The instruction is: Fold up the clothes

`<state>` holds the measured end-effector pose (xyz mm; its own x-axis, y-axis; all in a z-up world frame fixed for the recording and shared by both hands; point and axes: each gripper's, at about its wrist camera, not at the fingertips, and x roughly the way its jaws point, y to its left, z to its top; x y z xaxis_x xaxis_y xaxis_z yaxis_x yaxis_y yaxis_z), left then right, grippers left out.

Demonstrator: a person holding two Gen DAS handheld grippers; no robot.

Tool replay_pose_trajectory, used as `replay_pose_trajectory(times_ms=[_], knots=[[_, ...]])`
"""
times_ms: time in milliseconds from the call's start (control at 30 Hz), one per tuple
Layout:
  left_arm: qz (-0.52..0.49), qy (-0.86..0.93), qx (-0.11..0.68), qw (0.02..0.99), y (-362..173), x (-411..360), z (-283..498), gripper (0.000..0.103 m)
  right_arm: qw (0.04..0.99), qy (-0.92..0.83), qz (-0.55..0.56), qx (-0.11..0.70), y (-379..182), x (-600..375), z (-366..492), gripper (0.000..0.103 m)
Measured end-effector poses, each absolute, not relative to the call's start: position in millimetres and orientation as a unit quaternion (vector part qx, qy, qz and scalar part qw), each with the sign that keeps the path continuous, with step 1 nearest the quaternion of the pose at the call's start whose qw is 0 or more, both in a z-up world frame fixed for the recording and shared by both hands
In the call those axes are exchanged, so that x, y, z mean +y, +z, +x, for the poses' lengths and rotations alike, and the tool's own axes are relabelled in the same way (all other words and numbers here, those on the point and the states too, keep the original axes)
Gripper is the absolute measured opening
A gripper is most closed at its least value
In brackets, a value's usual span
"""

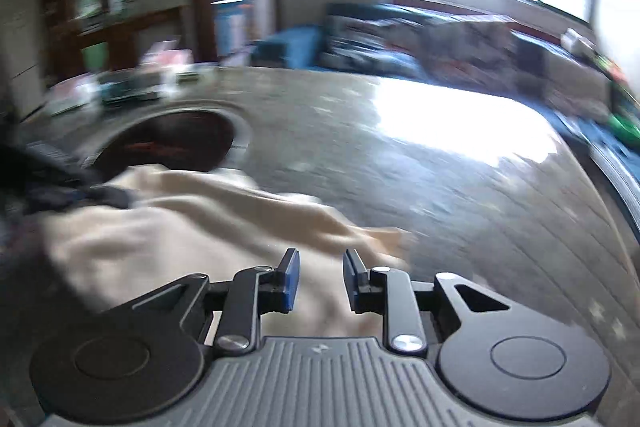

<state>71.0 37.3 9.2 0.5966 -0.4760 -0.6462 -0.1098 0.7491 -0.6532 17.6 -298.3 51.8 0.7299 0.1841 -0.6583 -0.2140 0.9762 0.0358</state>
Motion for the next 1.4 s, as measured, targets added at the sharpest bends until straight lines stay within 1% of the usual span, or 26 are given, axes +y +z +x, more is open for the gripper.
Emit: replay_pose_trajectory(times_ms=[33, 233, 300, 333, 367, 467, 600, 900, 1233, 1400], knots=[[-0.331, -0.110, 0.435, 0.830, 10, 37, 71, 0.016, 0.929, 0.097, -0.007, 0.357, 47, -306, 21, 0.032], [-0.295, -0.109, 0.429, 0.846, 15, 30, 71, 0.016, 0.924, 0.085, 0.061, 0.368, 26, -331, 29, 0.032], [-0.273, -0.112, 0.423, 0.857, 20, 24, 70, 0.016, 0.924, 0.091, 0.069, 0.364, 23, -332, 30, 0.030], [-0.262, -0.112, 0.420, 0.861, 22, 22, 69, 0.015, 0.924, 0.095, 0.070, 0.363, 23, -331, 30, 0.017], [-0.251, -0.113, 0.417, 0.866, 24, 19, 68, 0.015, 0.924, 0.099, 0.072, 0.362, 24, -330, 31, 0.012], [-0.220, -0.126, 0.401, 0.880, 37, 7, 64, 0.015, 0.930, 0.104, 0.070, 0.347, 31, -329, 26, 0.009], [-0.186, -0.154, 0.377, 0.894, 56, -14, 62, 0.014, 0.940, 0.104, 0.070, 0.317, 50, -335, 12, 0.009], [-0.151, -0.217, 0.368, 0.891, 75, -96, 78, 0.013, 0.963, 0.045, 0.041, 0.263, 94, -376, -13, 0.008], [-0.122, -0.270, 0.380, 0.876, 72, -188, 101, 0.013, 0.966, -0.042, 0.022, 0.256, 105, -444, -19, 0.008], [-0.106, -0.281, 0.387, 0.872, 67, -216, 113, 0.013, 0.963, -0.069, 0.026, 0.258, 101, -467, -17, 0.008]])
